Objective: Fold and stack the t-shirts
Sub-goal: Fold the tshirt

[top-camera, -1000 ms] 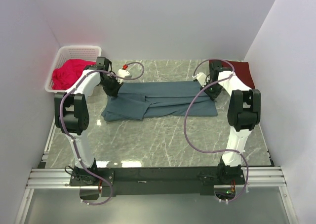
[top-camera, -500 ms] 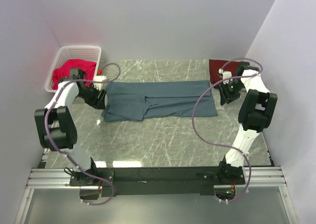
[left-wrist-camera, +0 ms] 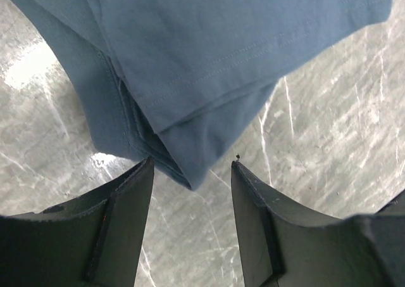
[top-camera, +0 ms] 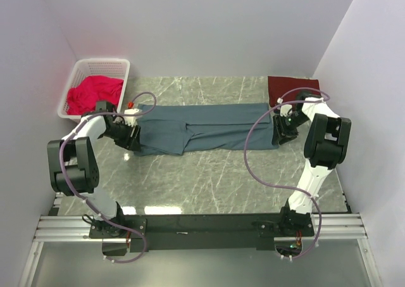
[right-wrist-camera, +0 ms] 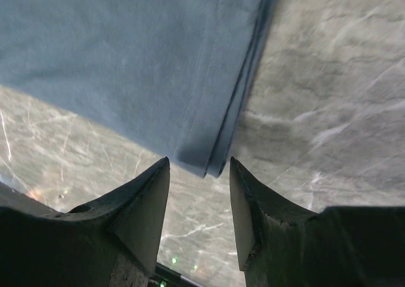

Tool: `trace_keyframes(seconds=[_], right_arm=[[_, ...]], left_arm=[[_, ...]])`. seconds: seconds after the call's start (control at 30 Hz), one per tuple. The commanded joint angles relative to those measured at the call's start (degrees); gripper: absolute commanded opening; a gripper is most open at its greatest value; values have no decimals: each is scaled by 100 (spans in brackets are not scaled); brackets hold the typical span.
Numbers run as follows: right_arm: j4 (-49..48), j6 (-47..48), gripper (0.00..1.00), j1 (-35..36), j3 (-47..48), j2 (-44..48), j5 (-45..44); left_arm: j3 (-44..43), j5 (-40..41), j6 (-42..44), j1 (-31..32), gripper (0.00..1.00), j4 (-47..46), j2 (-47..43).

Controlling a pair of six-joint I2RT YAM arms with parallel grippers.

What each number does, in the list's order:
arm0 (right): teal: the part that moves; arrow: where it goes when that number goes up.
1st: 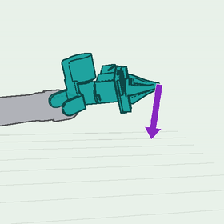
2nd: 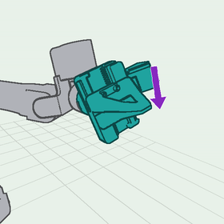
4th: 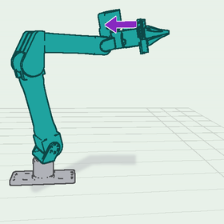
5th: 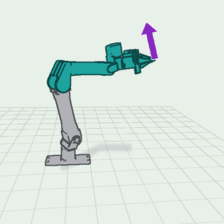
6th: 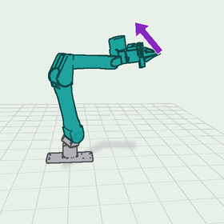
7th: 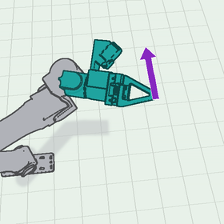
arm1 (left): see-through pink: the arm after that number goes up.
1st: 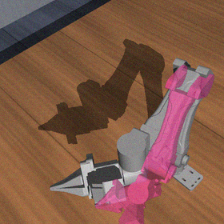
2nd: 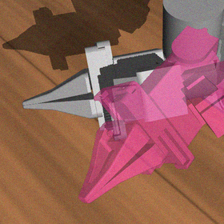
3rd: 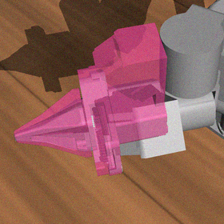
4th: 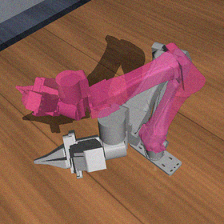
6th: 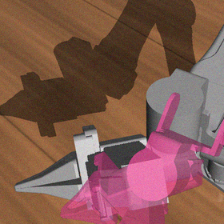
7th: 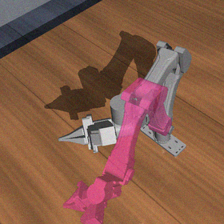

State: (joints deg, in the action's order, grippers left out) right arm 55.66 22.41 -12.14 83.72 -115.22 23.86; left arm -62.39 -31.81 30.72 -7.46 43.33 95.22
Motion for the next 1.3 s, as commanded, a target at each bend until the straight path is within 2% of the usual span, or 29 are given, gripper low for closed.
trace_keyframes(seconds=[0.0, 0.33, 0.5, 0.57, 0.67, 0.77, 0.8, 0.83, 0.93, 0.97, 1.13, 1.27], right_arm=[[-275, -264, 50, -25, 39, 70, 5], [-117, -378, 49, -25, 232, -238, 233], [-55, -343, 40, -25, 215, -255, 242], [-73, -334, 33, -16, 206, -255, 242], [-81, -325, 19, -16, 162, -238, 242], [-73, -299, 8, -34, 144, -203, 199], [-81, -299, 3, -43, 153, -185, 190], [-81, -299, 0, -51, 162, -176, 163], [-20, -246, 0, -104, 258, -124, 67], [15, -185, 0, -156, 328, -106, 40], [252, 35, 0, -332, 452, 8, -276], [261, 298, 0, -350, 67, 140, -487]], left_arm=[[-80, -211, -136, -1, 57, -220, 128], [-98, -290, -172, 8, 58, -194, 251], [-98, -352, -198, -1, 57, -211, 330], [-107, -378, -189, 8, 56, -167, 339], [-124, -449, -119, -1, 49, -53, 313], [-124, -449, -84, -1, 35, 69, 208], [-159, -423, -66, -1, 25, 114, 181], [-185, -414, -49, -9, 20, 175, 172], [-326, -309, -14, -97, 3, 403, 146], [-370, -273, -13, -184, 1, 448, 137], [-660, -28, 232, -475, 1, 992, 120], [-485, 193, 469, -546, 1, 1186, 50]])
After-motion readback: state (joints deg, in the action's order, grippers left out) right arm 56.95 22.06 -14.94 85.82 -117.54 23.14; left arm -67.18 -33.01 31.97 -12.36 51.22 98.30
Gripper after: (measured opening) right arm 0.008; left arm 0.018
